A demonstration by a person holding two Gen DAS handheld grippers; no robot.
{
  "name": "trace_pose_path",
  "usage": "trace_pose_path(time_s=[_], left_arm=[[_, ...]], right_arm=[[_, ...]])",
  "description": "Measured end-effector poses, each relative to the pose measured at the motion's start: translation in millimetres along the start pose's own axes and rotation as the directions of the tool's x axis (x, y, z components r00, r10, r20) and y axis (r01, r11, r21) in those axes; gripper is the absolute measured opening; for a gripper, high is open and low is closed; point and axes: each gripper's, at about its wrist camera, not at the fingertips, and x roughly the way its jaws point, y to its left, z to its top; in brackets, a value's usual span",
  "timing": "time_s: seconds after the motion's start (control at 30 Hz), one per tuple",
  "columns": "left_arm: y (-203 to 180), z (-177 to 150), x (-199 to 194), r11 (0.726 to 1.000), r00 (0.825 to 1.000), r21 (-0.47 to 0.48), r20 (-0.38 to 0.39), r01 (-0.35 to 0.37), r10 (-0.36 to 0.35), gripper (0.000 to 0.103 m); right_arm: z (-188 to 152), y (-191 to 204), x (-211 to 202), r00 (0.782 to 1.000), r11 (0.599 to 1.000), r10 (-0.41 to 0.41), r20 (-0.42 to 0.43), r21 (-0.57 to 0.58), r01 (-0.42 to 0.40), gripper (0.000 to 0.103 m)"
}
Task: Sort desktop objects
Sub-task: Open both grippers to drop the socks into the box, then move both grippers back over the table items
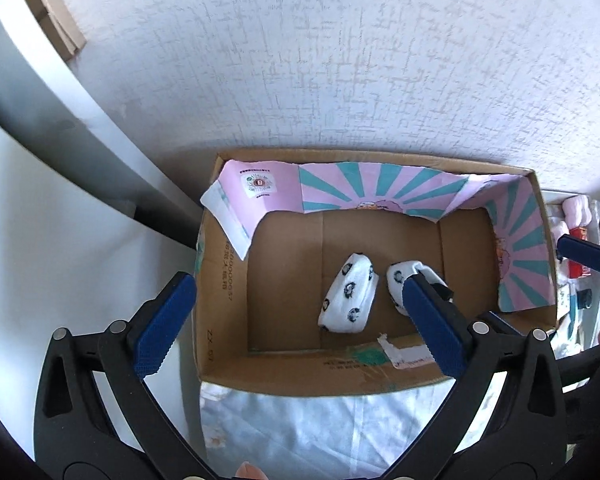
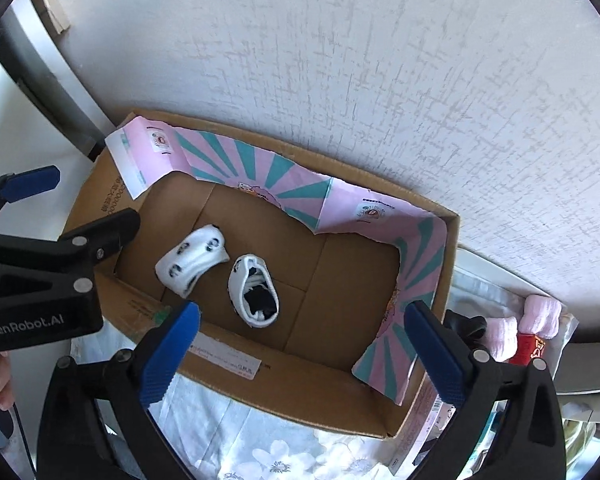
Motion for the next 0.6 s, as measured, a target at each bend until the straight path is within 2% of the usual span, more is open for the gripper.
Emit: trace_pose_path(time_s=[0.1,0.23,0.37,0.6], left_arm=[[-1.8,-3.1,-7.6,1.000,1.000,-0.008,0.009,0.019,-0.019,0.103],[-9.7,-7.8,-19.2,0.993,0.993,-0.012,0.002,0.115,-0.115,0.103],[-24.4,-14.6,-45.5,0.989,0.986,-0.011,0.079,0.148,-0.146,0.103],[-60.9,-19.8,-97.8,0.980,0.965,0.045,0.169,0.195,-0.199,0.103]], right_arm=[[-6.6,-5.8,-10.1,1.000,1.000,0.008,0.004,0.011,-0.008,0.102],[-15.0,-8.4,-18.8,0.998,0.998,0.057,-0.002,0.021,-0.057,0.102],[-24.4,-18.6,-37.8,0.996,0.996,0.090,0.005,0.027,-0.090,0.102],[-57.0,-63.1,-81.3,0.997,0.992,0.072,0.041,0.099,-0.076,0.102]])
